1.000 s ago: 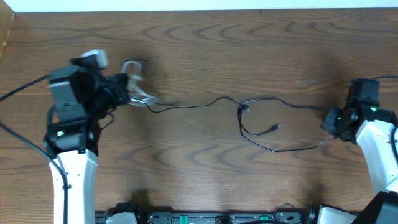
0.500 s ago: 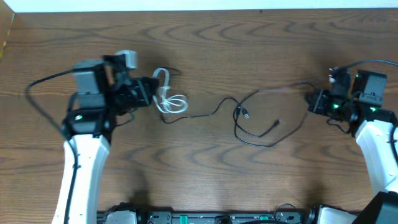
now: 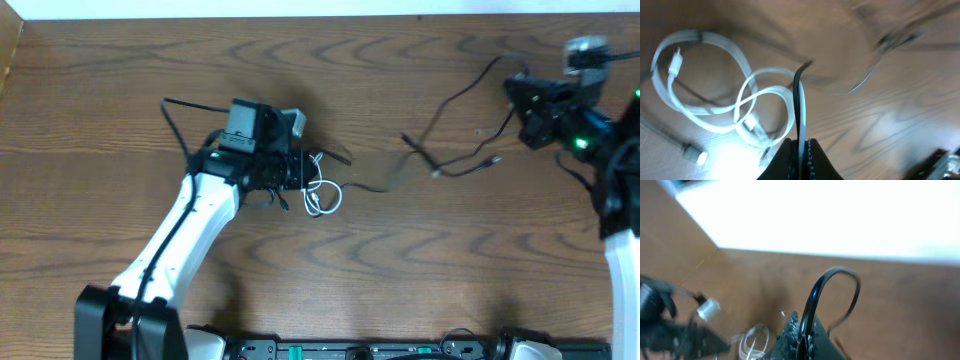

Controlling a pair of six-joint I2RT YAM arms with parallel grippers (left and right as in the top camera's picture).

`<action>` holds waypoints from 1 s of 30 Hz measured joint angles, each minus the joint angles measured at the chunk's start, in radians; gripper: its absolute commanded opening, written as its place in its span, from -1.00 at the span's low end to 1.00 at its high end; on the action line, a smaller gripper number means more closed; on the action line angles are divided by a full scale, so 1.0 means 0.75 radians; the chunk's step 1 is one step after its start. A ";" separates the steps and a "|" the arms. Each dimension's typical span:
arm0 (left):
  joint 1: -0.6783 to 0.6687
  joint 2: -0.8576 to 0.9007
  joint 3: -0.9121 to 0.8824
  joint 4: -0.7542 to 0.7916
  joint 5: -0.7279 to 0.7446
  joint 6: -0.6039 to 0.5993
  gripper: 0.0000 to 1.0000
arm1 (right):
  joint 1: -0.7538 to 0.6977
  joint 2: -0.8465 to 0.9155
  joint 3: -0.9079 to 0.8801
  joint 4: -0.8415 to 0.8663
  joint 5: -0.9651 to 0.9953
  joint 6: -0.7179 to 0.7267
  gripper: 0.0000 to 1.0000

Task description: Untangle cables

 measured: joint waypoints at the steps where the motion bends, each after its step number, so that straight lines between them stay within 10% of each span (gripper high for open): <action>1: -0.005 0.018 -0.001 -0.030 -0.030 -0.001 -0.85 | 0.000 -0.030 0.025 0.005 0.026 0.000 -0.98; 19: -0.006 0.065 -0.001 -0.279 -0.636 -0.085 -0.85 | -0.044 0.003 0.069 -0.308 1.446 0.001 -0.98; 30: -0.006 0.065 -0.001 -0.282 -0.661 -0.103 -0.85 | -0.316 0.393 0.068 -0.460 1.675 0.128 -0.98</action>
